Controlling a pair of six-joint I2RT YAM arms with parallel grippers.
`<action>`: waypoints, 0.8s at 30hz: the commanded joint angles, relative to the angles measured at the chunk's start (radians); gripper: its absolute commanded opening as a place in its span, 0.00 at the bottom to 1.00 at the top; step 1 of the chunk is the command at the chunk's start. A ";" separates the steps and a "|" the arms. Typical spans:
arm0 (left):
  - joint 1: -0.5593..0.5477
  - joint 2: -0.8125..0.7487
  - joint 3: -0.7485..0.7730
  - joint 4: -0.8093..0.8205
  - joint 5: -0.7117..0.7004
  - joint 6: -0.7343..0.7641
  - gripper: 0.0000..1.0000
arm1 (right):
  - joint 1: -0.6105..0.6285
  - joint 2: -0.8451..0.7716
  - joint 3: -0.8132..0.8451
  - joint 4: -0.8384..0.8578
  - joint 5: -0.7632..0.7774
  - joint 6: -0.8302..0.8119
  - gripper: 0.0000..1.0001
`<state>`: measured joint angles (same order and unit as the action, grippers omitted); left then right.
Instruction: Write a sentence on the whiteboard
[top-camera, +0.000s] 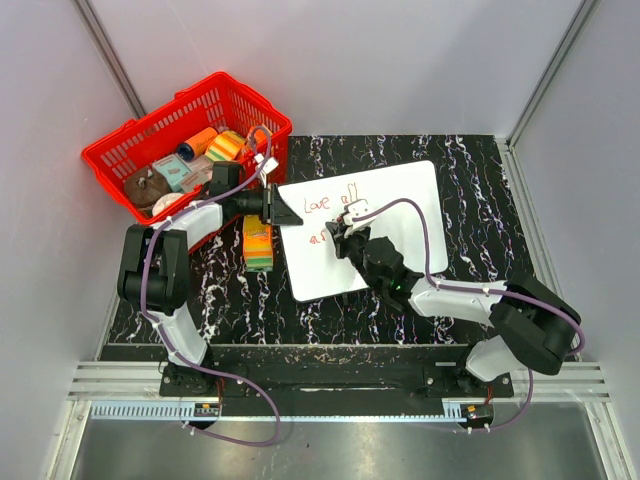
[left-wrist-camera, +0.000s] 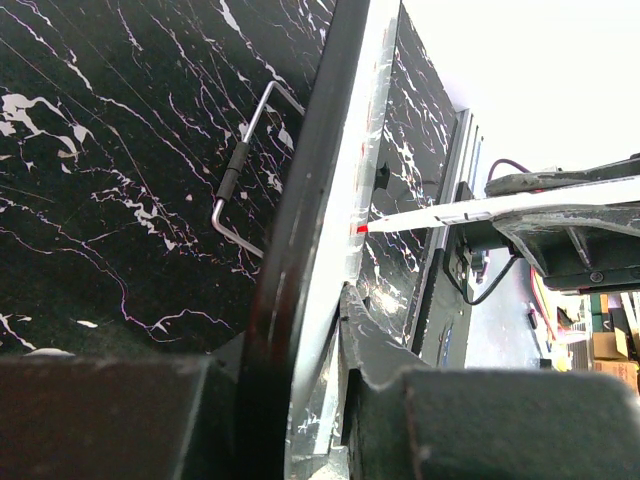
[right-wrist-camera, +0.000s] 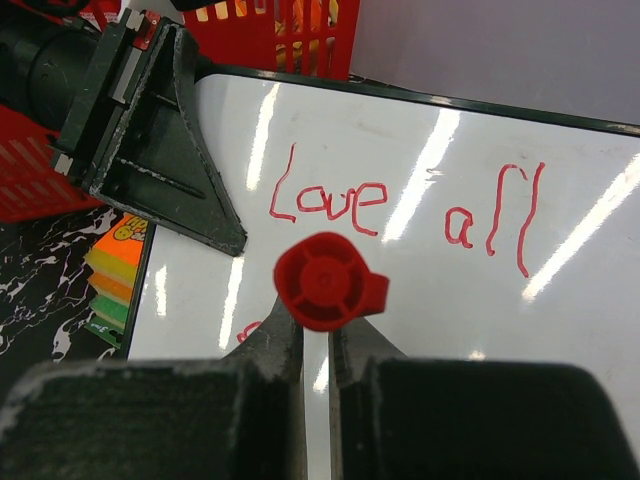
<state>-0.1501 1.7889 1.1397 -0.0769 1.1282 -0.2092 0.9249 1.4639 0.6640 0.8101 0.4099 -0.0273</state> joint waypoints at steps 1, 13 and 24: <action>0.011 0.017 0.037 0.144 -0.378 0.254 0.00 | 0.003 -0.010 -0.003 -0.054 0.061 0.001 0.00; 0.004 0.020 0.037 0.143 -0.383 0.254 0.00 | 0.002 -0.045 -0.053 -0.069 0.060 0.023 0.00; 0.000 0.018 0.037 0.140 -0.384 0.257 0.00 | 0.002 -0.201 -0.026 -0.072 0.017 0.056 0.00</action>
<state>-0.1558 1.7893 1.1442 -0.0769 1.1213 -0.2062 0.9249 1.3483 0.6197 0.7277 0.4263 0.0078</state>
